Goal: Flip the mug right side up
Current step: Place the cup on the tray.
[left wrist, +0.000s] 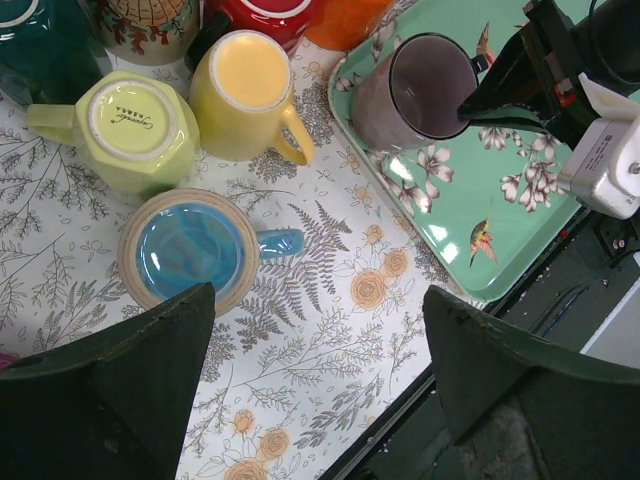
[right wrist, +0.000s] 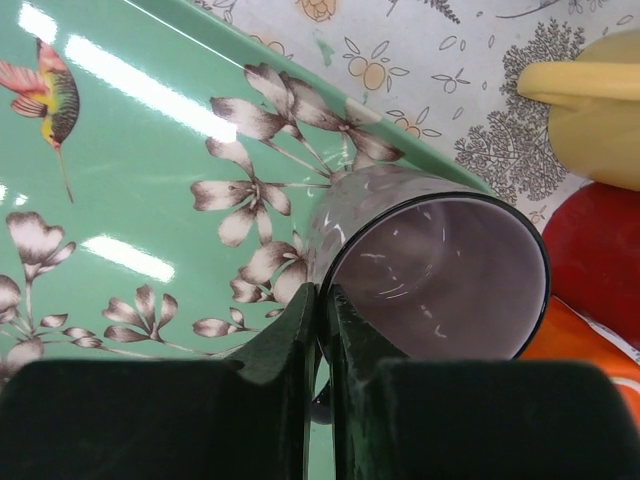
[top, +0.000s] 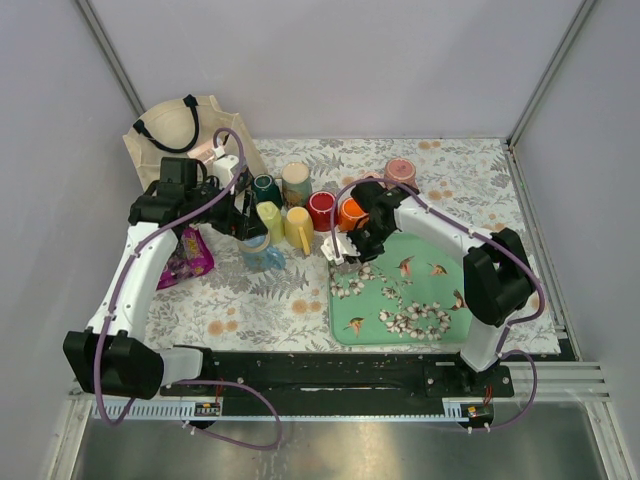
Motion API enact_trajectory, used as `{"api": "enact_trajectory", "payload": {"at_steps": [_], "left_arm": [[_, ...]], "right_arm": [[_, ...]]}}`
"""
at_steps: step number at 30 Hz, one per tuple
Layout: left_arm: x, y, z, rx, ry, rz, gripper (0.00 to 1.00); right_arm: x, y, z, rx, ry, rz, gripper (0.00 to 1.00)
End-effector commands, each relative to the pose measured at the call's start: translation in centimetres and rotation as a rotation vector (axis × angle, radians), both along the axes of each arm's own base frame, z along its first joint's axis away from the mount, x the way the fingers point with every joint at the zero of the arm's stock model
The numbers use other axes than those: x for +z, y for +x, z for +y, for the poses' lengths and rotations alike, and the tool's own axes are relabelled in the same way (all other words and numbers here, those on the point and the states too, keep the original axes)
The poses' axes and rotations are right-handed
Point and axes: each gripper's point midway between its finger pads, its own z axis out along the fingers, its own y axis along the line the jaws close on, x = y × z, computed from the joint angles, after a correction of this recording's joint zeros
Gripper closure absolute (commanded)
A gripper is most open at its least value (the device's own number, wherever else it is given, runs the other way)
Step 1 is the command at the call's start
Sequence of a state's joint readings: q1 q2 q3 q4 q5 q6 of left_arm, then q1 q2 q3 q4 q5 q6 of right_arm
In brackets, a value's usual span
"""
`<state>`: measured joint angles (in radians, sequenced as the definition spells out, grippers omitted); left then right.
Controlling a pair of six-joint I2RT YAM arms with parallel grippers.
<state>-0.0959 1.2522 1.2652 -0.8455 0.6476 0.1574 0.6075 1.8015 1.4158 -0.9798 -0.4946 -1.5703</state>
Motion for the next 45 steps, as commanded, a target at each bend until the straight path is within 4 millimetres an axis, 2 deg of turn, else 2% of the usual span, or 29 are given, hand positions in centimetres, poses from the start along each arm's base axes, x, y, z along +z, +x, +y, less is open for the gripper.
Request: {"api": "enact_trajectory", "payload": {"at_steps": [1,5,8,11,12,14,16,18,19,21,23,28,33,37,40,42,45], "left_arm": [[1.4,1.4,0.1,0.005,-0.001,-0.066,0.12],[1.1,1.5,0.0,0.005,-0.005,-0.058,0.12],[0.8,1.5,-0.1,0.001,-0.008,-0.049,0.12],[1.1,1.7,-0.1,-0.001,-0.008,-0.058,0.13],[1.3,1.7,0.0,-0.003,-0.002,-0.062,0.13],[1.9,1.7,0.2,-0.010,0.014,-0.079,0.13],[2.2,1.9,0.5,-0.011,0.037,-0.094,0.13],[2.6,2.1,0.8,-0.020,0.063,-0.118,0.13],[3.0,2.3,0.9,-0.022,0.076,-0.138,0.13],[3.6,2.5,1.3,-0.027,0.105,-0.178,0.12],[4.1,2.7,1.7,-0.032,0.141,-0.214,0.12],[4.0,2.9,2.4,-0.038,0.188,-0.235,0.12],[3.7,2.7,2.0,-0.047,0.166,-0.206,0.12],[3.0,2.3,2.1,-0.053,0.174,-0.195,0.12],[2.6,1.9,2.1,-0.059,0.172,-0.186,0.12],[2.3,1.8,1.9,-0.066,0.166,-0.177,0.12],[2.5,1.7,1.9,-0.071,0.160,-0.185,0.12]], "right_arm": [[0.1,2.2,-0.2,-0.028,0.012,-0.069,0.85],[0.3,2.6,-0.2,-0.034,0.021,-0.083,0.68],[1.4,2.4,-0.2,-0.039,0.048,-0.105,0.57],[4.6,2.8,0.1,-0.099,0.123,-0.131,0.52],[6.2,3.1,0.3,-0.175,0.172,-0.111,0.51],[9.5,4.8,0.5,-0.364,0.297,-0.059,0.48],[12.8,7.5,0.0,-0.566,0.423,-0.007,0.48],[14.1,9.7,-0.9,-0.723,0.496,0.045,0.48],[14.1,10.4,-1.5,-0.786,0.518,0.074,0.49],[13.2,11.6,-2.7,-0.859,0.525,0.086,0.49],[11.6,12.3,-3.5,-0.895,0.490,0.070,0.50],[7.1,13.1,-4.2,-0.828,0.406,0.025,0.52],[4.5,14.5,-4.3,-0.819,0.326,0.032,0.51],[3.5,15.8,-4.2,-0.812,0.304,0.030,0.51],[2.4,15.8,-4.2,-0.776,0.273,0.038,0.51],[0.8,15.6,-4.8,-0.783,0.196,0.077,0.52],[0.0,15.6,-5.1,-0.764,0.155,0.083,0.53]]}}
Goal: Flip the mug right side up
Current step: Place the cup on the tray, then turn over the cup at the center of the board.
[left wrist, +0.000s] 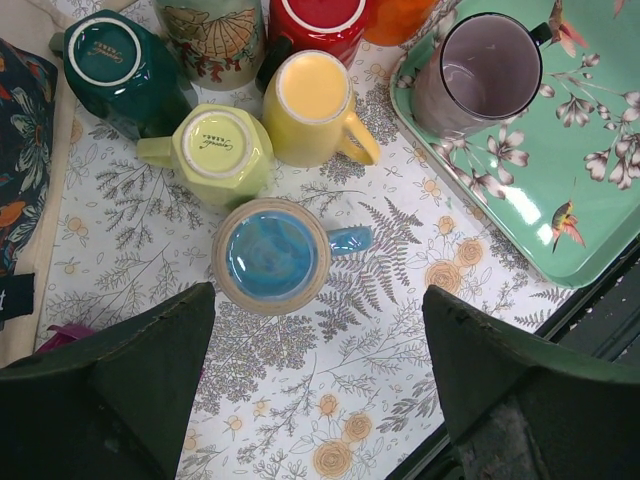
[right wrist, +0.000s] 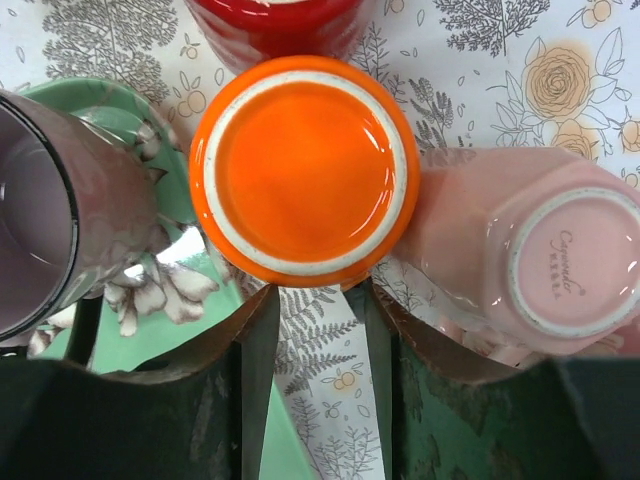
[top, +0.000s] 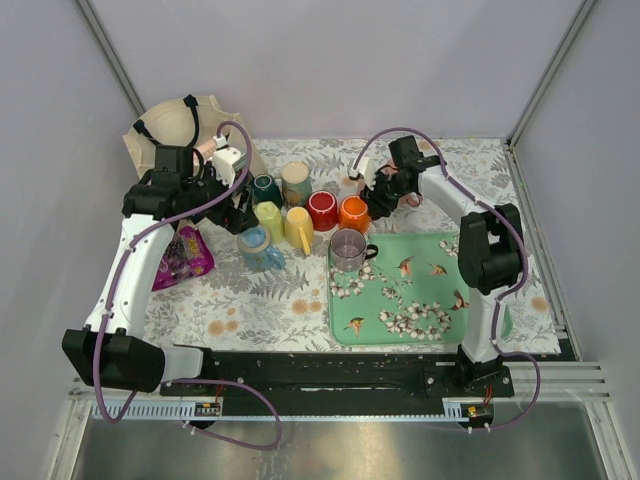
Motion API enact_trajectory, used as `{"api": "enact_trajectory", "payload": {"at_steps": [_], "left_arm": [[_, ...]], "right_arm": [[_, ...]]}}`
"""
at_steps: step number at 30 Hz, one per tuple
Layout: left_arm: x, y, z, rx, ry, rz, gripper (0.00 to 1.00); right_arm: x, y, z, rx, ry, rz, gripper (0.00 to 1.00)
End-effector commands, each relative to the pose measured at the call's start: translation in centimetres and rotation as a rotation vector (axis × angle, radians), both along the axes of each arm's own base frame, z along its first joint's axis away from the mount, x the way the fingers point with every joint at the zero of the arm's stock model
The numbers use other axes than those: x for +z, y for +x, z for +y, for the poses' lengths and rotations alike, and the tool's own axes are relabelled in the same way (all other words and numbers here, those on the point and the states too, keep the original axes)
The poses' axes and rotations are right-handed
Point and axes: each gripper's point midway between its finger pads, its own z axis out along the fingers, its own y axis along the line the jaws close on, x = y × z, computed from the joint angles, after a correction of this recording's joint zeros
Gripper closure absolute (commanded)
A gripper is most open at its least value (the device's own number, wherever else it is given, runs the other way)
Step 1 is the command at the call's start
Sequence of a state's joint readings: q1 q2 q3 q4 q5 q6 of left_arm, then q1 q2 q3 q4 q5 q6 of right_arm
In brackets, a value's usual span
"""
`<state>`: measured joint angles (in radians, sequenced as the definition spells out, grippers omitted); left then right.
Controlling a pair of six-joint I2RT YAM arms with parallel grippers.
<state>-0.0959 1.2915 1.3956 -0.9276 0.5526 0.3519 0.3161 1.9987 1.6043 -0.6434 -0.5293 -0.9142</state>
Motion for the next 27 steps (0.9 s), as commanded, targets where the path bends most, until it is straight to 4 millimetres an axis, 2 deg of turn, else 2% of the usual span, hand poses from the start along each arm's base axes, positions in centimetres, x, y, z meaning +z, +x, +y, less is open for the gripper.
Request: {"api": "enact_trajectory", "payload": {"at_steps": [1,8,16,19,27], "left_arm": [[0.7,-0.1,0.0,-0.020,-0.007,-0.047,0.12],[0.5,-0.9,0.0,-0.019,-0.006,-0.048,0.12],[0.4,-1.5,0.0,-0.017,-0.012,-0.046,0.12],[0.3,-1.7,0.3,-0.014,-0.002,-0.046,0.12],[0.1,-2.3,1.1,-0.026,0.061,-0.057,0.12]], "right_arm": [[-0.5,0.2,-0.4,0.061,-0.068,-0.003,0.53],[-0.9,-0.6,-0.1,0.090,-0.062,0.042,0.62],[-0.4,-2.8,0.1,0.133,-0.036,0.097,0.64],[0.0,-2.0,0.0,0.087,-0.032,0.071,0.52],[1.3,0.1,-0.3,0.084,-0.061,-0.025,0.39]]}}
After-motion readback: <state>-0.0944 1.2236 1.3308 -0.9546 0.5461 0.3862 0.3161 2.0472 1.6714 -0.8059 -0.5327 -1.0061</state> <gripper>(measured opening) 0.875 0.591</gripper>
